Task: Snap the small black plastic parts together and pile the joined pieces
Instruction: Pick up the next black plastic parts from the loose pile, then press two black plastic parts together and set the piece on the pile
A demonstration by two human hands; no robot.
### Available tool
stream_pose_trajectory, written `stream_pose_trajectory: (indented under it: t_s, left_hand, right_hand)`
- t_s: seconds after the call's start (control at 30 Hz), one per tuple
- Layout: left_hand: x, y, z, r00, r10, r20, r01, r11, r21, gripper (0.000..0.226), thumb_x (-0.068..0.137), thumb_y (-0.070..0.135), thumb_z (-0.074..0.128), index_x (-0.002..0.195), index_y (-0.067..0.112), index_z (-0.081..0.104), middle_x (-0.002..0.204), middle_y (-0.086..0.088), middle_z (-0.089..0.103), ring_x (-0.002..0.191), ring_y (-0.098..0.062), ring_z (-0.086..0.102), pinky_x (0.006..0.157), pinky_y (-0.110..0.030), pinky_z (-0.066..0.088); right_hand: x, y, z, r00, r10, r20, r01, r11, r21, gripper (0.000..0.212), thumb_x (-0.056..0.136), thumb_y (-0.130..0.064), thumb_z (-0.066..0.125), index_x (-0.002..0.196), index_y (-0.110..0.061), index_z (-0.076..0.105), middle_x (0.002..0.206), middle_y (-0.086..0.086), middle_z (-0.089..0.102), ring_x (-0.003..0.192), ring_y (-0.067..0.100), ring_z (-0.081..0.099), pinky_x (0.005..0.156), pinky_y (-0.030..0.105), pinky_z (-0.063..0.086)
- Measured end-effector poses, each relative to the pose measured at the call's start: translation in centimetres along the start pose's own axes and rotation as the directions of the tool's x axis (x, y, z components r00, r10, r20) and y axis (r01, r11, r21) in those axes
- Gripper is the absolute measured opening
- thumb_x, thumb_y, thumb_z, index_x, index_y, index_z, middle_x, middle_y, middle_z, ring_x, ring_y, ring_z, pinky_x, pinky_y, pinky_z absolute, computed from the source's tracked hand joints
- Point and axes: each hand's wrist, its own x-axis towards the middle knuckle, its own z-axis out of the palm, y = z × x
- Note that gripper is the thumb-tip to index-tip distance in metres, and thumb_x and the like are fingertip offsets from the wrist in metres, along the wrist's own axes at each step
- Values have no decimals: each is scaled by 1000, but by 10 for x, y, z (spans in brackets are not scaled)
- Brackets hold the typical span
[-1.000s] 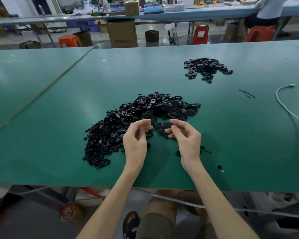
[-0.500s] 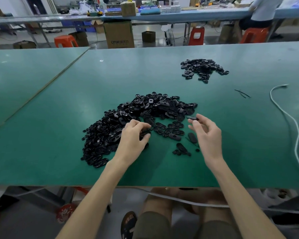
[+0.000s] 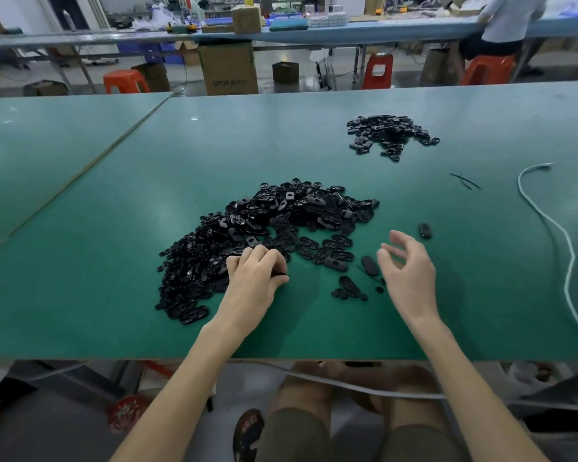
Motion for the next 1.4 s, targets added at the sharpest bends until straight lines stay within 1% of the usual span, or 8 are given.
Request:
stream_pose_trajectory:
  t_s: [0.13, 0.23, 0.43, 0.57, 0.67, 0.9, 1.23, 1.4]
  left_hand:
    - [2, 1, 4, 998, -43, -37, 32, 966, -256, 15, 90, 18, 79, 94, 23, 65, 91, 12, 58, 87, -9, 56, 82, -22, 46]
    - [4, 4, 6, 991, -74, -113, 22, 916, -400, 20, 86, 16, 83, 93, 26, 67, 90, 12, 63, 84, -11, 60, 73, -13, 45]
    - [2, 0, 3, 983, -131, -127, 42, 842, -538, 35, 86, 2, 79, 95, 36, 72, 92, 12, 71, 89, -11, 70, 78, -27, 58]
    - [-4, 4, 3, 989, -125, -81, 56, 818, -573, 29, 88, -5, 74, 104, 20, 75, 98, 9, 75, 95, -9, 72, 86, -31, 60]
    - [-5, 4, 0, 992, -91, -93, 20, 813, -581, 27, 89, -3, 74, 108, 16, 75, 103, 8, 74, 100, -11, 72, 89, -32, 60]
    - [-3, -26, -16, 943, -163, -292, 96, 969, -229, 25, 99, -1, 62, 109, 17, 74, 108, 7, 61, 105, -12, 56, 89, -23, 47]
    - [8, -37, -22, 949, -287, -127, 296, 953, 63, 23, 94, 25, 75, 113, 13, 73, 117, -4, 61, 112, -25, 51, 101, -39, 41]
    - [6, -30, -22, 967, -204, -152, 222, 968, 119, 23, 94, 22, 75, 116, 21, 73, 113, 0, 58, 112, -21, 51, 101, -34, 34]
  right_hand:
    - [-17, -19, 18, 970, -190, 155, 211, 968, -134, 27, 100, -11, 66, 127, -11, 68, 121, 0, 62, 96, 2, 63, 91, 15, 52]
    - [-31, -33, 38, 929, -225, 293, 256, 964, -73, 17, 100, -18, 68, 116, -13, 74, 110, -2, 63, 91, 2, 62, 88, 19, 50]
    - [-46, -46, 77, 869, -85, 488, 42, 994, 98, 23, 107, -31, 57, 117, -14, 69, 88, 1, 72, 55, 1, 61, 56, 17, 48]
    - [-44, -43, 83, 924, -16, 382, -67, 977, 203, 22, 107, -24, 58, 100, -9, 72, 75, 11, 75, 55, 22, 61, 60, 35, 53]
    - [-45, -39, 82, 928, -24, 371, -80, 962, 261, 14, 104, -18, 62, 100, -11, 72, 76, 9, 75, 58, 22, 63, 60, 33, 54]
    - [-44, -29, 79, 940, 12, 340, -153, 908, 390, 16, 96, 0, 68, 107, -11, 70, 83, 3, 73, 71, 14, 70, 65, 25, 56]
    - [-45, -31, 83, 926, -19, 376, -98, 952, 289, 13, 95, -2, 70, 103, -12, 70, 85, 6, 74, 71, 12, 73, 61, 22, 55]
    - [-44, -31, 84, 928, -16, 373, -98, 954, 284, 13, 95, -2, 70, 103, -12, 70, 85, 6, 74, 71, 11, 73, 61, 22, 56]
